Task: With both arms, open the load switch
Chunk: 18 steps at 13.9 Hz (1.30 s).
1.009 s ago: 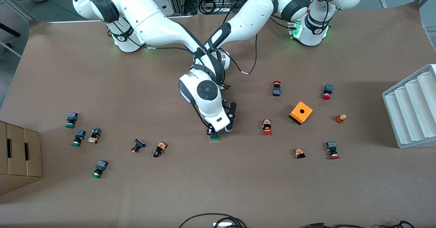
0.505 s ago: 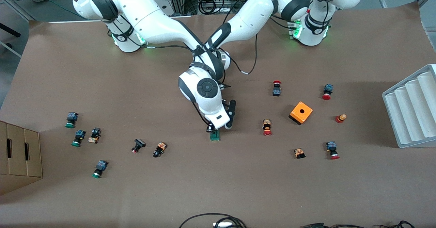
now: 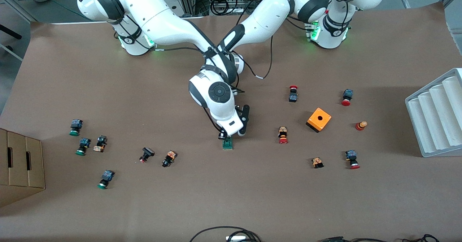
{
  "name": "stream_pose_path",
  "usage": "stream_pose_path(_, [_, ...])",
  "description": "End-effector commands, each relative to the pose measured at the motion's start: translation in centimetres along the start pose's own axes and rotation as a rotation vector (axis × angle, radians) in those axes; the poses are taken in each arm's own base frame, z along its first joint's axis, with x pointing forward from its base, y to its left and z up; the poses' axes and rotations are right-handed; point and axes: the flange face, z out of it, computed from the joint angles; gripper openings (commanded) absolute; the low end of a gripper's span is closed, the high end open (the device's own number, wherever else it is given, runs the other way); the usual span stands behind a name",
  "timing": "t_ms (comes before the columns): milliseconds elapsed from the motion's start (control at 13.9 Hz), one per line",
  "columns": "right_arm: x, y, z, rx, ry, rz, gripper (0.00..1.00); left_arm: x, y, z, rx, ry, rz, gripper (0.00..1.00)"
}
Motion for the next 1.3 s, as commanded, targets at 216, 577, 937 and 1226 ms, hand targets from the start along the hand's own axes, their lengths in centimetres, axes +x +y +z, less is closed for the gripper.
stream_pose_path(216, [-0.6,-1.4,0.2,0.004,-0.028,-0.016,0.59,-1.3,0.1,0.3,-0.013,-0.023,-0.007,0.58])
stream_pose_path(577, [-0.3,-1.9,0.5,-0.007,-0.042,-0.036,0.58,-1.3,0.1,0.3,-0.013,-0.023,-0.007,0.58])
stream_pose_path(937, [-0.1,-2.3,0.7,-0.010,-0.038,-0.043,0.55,-1.3,0.1,0.3,-0.013,-0.023,-0.007,0.58])
stream_pose_path(1226, [0.2,-2.4,1.2,-0.018,-0.028,-0.047,0.55,-1.3,0.1,0.3,-0.013,-0.023,-0.007,0.58])
